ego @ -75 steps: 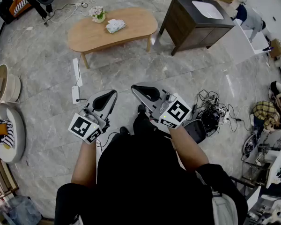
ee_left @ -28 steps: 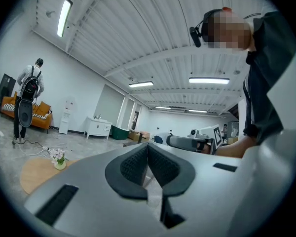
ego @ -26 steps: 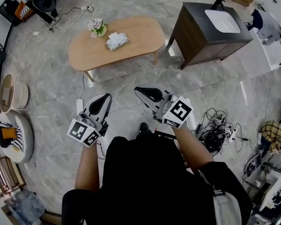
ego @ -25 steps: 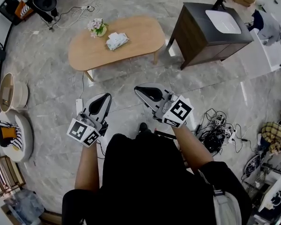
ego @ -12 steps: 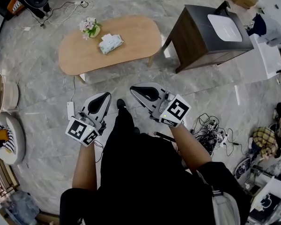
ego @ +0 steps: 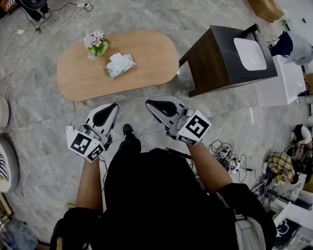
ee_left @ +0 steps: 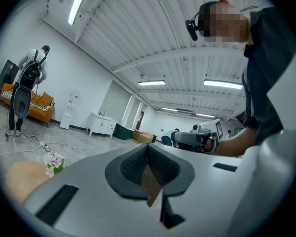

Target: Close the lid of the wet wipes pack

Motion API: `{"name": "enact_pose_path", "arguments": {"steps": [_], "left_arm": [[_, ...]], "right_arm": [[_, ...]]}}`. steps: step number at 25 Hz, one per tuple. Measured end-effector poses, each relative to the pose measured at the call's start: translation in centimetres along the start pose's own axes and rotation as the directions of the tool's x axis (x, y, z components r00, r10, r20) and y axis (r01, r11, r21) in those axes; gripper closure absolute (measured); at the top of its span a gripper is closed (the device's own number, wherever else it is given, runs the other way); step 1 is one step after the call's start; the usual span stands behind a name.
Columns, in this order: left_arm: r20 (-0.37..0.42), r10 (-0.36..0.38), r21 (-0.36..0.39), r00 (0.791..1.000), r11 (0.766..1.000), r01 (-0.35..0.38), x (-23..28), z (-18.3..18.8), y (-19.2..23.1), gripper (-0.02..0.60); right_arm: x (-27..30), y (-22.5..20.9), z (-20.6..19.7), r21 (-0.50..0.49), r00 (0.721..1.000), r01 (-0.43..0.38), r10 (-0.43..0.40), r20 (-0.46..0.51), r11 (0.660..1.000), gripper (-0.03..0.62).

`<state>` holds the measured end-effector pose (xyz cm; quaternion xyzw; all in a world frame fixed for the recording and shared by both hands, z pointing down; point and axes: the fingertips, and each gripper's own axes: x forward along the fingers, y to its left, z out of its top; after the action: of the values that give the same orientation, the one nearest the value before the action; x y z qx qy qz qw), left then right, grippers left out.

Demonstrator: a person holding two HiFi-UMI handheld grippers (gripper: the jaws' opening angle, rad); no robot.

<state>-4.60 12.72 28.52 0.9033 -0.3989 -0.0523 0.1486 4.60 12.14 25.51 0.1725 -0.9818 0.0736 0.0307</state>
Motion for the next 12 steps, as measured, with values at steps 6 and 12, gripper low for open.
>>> {"name": "enact_pose_path", "arguments": {"steps": [6, 12], "left_arm": [[-0.002, -0.012, -0.015, 1.000, 1.000, 0.012, 2.6, 1.5, 5.3, 0.566], [0.007, 0.001, -0.013, 1.000, 1.000, -0.001, 6.2, 2.4, 8.5, 0.567]], "right_arm": [[4.3, -4.3, 1.5, -0.022, 1.000, -0.003, 0.003, -0.006, 1.000, 0.585], [6.5, -9.1, 1.5, -0.003, 1.000, -0.010, 0.010, 0.012, 1.000, 0.585]]}}
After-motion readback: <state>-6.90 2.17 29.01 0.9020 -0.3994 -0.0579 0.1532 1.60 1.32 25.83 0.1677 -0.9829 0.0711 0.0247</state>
